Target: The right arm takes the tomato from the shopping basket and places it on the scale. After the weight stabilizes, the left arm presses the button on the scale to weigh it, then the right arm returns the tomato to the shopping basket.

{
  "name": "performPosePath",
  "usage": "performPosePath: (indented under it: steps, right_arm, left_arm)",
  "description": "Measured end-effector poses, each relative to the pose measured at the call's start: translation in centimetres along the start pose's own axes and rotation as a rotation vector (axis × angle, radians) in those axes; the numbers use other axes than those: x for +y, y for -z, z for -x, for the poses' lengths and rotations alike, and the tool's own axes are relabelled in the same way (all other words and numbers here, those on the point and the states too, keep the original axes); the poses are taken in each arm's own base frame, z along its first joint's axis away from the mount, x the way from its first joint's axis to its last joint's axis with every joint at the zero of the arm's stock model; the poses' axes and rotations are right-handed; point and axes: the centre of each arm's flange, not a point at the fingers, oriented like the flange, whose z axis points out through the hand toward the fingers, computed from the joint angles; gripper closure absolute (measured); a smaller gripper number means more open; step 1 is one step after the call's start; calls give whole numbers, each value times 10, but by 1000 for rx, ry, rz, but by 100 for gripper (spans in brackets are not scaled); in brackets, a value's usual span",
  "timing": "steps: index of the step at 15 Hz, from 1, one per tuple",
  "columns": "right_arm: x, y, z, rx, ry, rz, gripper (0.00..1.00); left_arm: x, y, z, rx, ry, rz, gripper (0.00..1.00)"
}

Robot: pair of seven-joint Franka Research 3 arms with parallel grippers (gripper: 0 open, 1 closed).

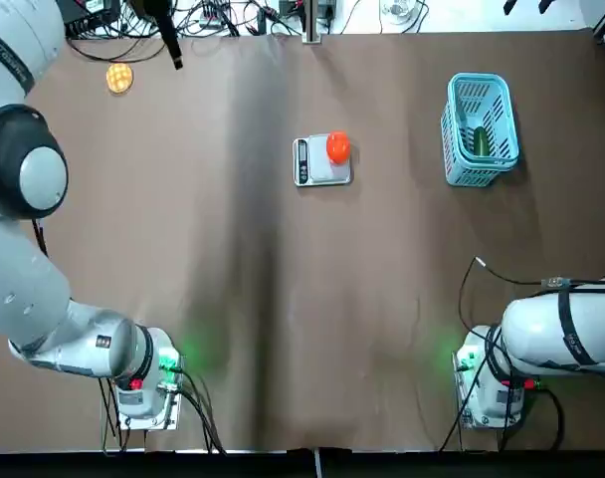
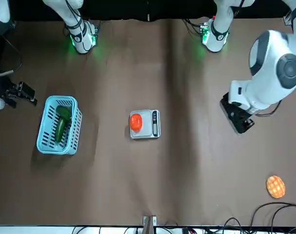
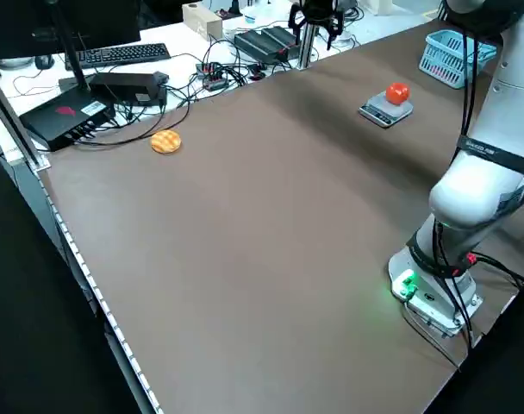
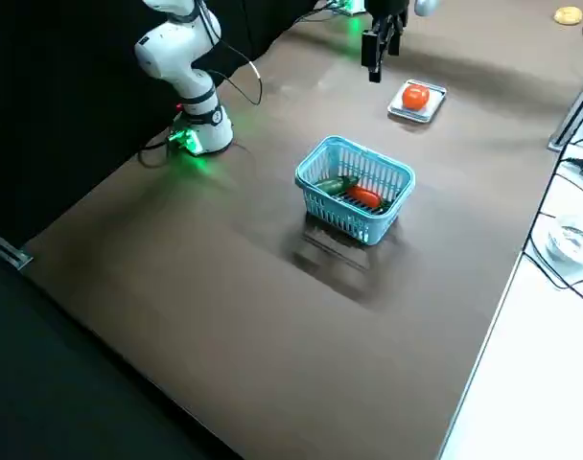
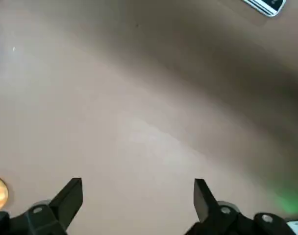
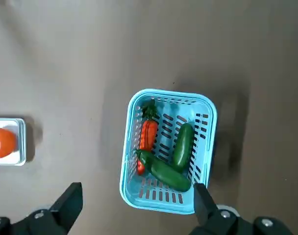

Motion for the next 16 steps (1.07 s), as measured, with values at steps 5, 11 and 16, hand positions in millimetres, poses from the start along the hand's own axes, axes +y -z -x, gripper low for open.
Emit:
performPosePath:
  steps: [5,11,16]
  right_arm:
    - [0,0,0,-1,0,0,0]
    - [1,0,0,-1,-1,0,0]
    - [1,0,0,-1,-2,0,0]
  left_arm:
    - [-5,13,33,-40,84,41,0]
    - [-25,42,102,-76,368,79,0]
    - [-29,58,126,-86,736,68,0]
